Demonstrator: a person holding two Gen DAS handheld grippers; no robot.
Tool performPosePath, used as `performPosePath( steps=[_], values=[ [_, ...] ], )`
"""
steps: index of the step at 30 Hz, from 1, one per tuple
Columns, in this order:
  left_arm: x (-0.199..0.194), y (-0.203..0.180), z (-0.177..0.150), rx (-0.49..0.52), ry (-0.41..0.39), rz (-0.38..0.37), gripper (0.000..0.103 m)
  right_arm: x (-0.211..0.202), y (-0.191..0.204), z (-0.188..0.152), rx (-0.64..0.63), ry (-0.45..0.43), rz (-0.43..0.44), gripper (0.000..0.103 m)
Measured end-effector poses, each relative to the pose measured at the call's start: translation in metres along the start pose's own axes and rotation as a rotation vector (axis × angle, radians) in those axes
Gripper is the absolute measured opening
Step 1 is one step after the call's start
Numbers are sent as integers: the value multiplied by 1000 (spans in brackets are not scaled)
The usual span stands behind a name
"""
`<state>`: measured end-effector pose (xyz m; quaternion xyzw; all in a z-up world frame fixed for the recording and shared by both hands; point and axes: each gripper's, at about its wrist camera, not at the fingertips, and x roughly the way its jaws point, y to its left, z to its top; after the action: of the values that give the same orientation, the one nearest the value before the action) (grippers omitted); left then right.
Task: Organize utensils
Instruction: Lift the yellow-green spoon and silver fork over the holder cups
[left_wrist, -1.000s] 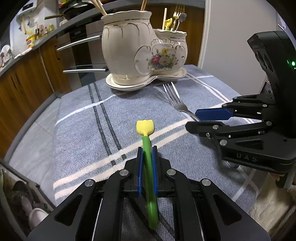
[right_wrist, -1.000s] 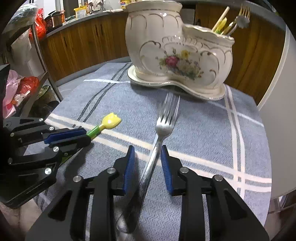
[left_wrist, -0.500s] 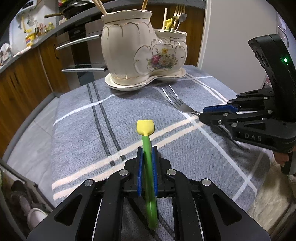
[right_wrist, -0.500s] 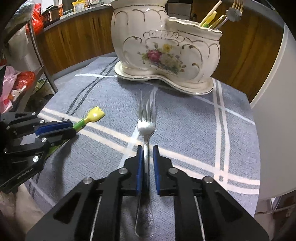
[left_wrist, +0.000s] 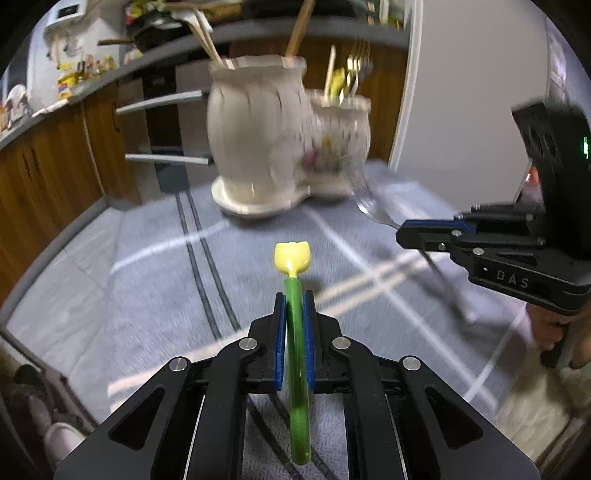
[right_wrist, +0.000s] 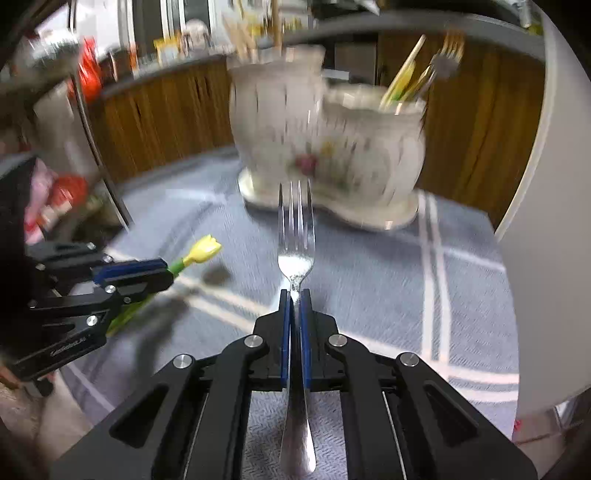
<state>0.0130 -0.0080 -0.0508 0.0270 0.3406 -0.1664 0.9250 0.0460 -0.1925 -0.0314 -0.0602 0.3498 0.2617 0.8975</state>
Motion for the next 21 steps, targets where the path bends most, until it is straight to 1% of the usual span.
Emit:
performPosePath(
  steps=[1,4,6,10,12,19,20,21],
  values=[
    [-6,2,3,-13,-36,-12,10,-6,-1,1,-2,-34,4,5],
    [-21,2,10,-22,-120,-1,10,-25,-3,6,-16,-142,23,5],
    [-27,1,16,-19,-156,25,10,-34,-4,10,-23,-211,27,5],
    [-36,-1,26,-29,-220,18,10,-41,-5,18,-29,-310,11,5],
    [-38,0,32,-36,-248,22,10,-44,-9,22,-22,-344,5,5],
    [-55,13,73,-112,-399,-42,10,-52,-30,56,23,-452,3,5],
    [-55,16,83,-119,-433,-31,10,-53,-34,63,32,-474,3,5],
    [-54,19,90,-125,-450,-25,10,-54,-38,70,40,-491,3,5]
  ],
)
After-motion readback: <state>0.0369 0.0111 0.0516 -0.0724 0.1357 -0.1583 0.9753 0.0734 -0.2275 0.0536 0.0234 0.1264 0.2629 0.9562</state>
